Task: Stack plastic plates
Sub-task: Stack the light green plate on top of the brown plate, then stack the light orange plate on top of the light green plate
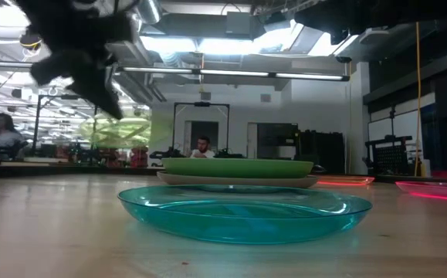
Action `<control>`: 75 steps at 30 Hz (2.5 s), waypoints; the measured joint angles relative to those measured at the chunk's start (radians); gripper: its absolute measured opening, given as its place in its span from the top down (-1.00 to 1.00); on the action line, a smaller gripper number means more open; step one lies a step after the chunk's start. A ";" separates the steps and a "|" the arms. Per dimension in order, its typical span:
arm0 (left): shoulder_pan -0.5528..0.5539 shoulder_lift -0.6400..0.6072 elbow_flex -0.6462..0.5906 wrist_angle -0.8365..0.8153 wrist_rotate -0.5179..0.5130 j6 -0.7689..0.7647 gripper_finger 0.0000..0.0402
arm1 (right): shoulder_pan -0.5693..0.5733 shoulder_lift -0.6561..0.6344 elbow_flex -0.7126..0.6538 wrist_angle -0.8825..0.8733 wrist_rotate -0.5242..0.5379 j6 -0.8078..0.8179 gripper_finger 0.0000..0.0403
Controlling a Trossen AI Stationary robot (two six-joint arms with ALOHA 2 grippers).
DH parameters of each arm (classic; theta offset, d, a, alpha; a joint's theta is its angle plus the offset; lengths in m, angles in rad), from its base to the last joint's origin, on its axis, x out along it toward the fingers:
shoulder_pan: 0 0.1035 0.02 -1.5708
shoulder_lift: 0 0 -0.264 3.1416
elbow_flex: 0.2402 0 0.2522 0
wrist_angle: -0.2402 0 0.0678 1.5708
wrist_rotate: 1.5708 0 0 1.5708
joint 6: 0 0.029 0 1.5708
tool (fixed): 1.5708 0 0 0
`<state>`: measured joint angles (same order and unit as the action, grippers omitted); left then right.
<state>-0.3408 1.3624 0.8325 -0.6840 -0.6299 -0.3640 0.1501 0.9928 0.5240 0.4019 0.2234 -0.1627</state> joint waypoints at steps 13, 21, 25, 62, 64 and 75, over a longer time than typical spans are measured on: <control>0.027 0.000 0.000 0.414 0.070 0.398 0.97 | 0.000 0.000 0.000 0.000 0.000 0.000 0.99; 0.110 0.022 -0.054 0.606 0.192 0.483 0.97 | 0.000 0.000 0.000 0.000 0.000 0.000 0.99; 0.147 0.070 -0.065 0.691 0.251 0.506 0.97 | 0.000 0.000 0.000 0.001 0.000 0.000 0.99; 0.227 0.172 -0.065 0.828 0.267 0.346 0.47 | 0.000 0.000 0.000 -0.094 0.124 0.094 0.98; 0.210 0.147 -0.065 0.830 0.251 0.363 0.47 | -0.001 0.000 0.000 -0.131 0.206 0.104 0.95; 0.131 0.088 -0.065 0.831 0.228 0.399 0.47 | -0.144 0.000 0.000 -0.383 0.363 0.191 0.35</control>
<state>-0.2094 1.4506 0.7677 0.1466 -0.4022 0.0347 0.0065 0.9928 0.5243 0.0191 0.5861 0.0282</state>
